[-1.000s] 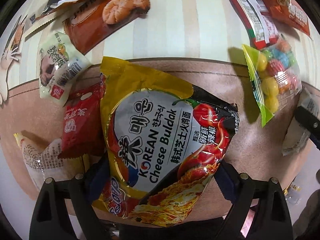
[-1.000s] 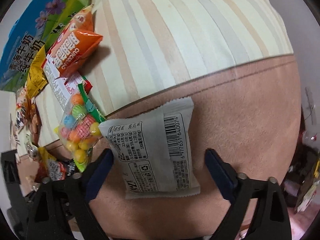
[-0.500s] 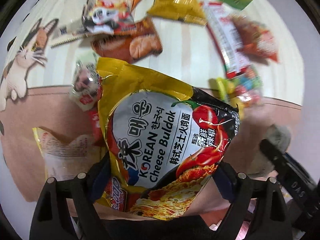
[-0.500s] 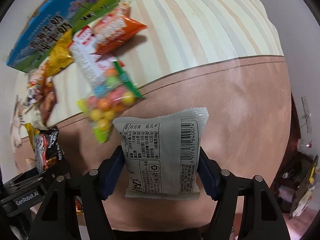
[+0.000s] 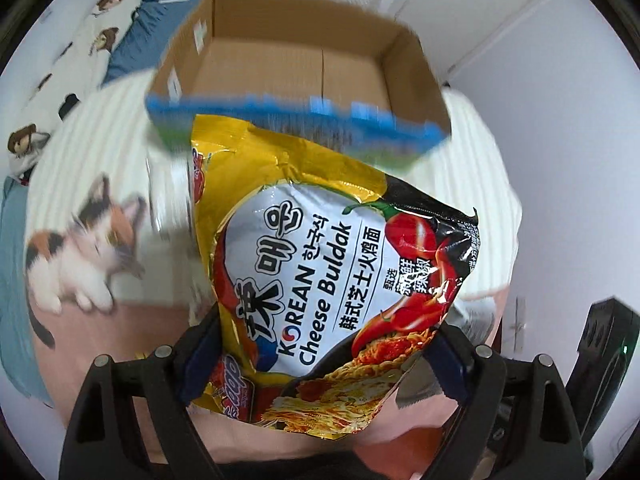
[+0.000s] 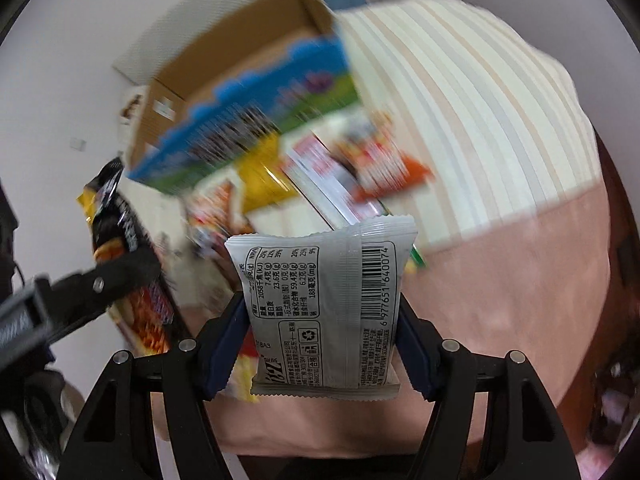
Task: Organize snacks
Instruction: 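Carry both packets over the cardboard box and lower them inside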
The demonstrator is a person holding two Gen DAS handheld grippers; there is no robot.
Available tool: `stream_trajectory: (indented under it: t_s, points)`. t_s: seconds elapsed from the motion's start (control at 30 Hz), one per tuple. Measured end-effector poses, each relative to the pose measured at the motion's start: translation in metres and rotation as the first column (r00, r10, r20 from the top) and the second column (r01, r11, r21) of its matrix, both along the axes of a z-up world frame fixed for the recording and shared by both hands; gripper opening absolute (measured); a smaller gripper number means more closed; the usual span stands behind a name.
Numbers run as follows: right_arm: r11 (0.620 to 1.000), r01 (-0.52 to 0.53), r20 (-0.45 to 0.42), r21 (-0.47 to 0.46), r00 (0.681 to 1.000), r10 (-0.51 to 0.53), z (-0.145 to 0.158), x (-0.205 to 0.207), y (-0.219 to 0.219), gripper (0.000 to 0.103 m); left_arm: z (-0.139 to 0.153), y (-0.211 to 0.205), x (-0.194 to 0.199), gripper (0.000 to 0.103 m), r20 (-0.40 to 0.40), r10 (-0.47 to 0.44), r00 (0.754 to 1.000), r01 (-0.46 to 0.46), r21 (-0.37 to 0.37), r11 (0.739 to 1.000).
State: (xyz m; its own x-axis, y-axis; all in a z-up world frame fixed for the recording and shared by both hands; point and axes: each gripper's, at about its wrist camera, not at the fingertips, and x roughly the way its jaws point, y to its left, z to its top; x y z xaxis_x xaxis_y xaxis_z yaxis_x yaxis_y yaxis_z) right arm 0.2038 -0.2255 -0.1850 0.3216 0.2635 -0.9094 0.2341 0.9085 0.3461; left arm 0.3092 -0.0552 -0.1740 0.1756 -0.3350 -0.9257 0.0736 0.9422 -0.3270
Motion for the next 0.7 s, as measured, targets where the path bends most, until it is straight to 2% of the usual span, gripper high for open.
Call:
stream_trajectory:
  t_s: [0.1,0.23,0.4,0.6,0.7]
  points:
    - [0.999,-0.034,0.048,0.009,0.998,0.033,0.027,0.033,-0.003,0.072,0.021,0.003,0.040,0.089,0.006,0.035,0.999,-0.035,-0.017,0.999]
    - [0.997,-0.072,0.124,-0.026,0.989,0.075,0.065,0.095,-0.005,0.072,0.046,0.013,0.089,0.089,-0.010,0.065,0.998,-0.065,-0.047,0.997]
    - [0.991,-0.107,0.154,-0.086,0.981,0.119,0.084,0.182,-0.004,0.072,0.049,0.011,0.160,0.090,-0.029,0.114,0.993,-0.115,-0.044,0.992]
    - [0.974,-0.184,0.082,-0.134,0.977,0.195,0.054,0.280,0.001,0.072,0.015,0.000,0.245,0.090,-0.100,0.125,0.987,-0.126,-0.001,0.992]
    - [0.965,-0.224,0.012,-0.137,0.974,0.228,0.020,0.324,0.007,0.072,-0.011,-0.003,0.276,0.090,-0.140,0.127,0.982,-0.124,0.032,0.992]
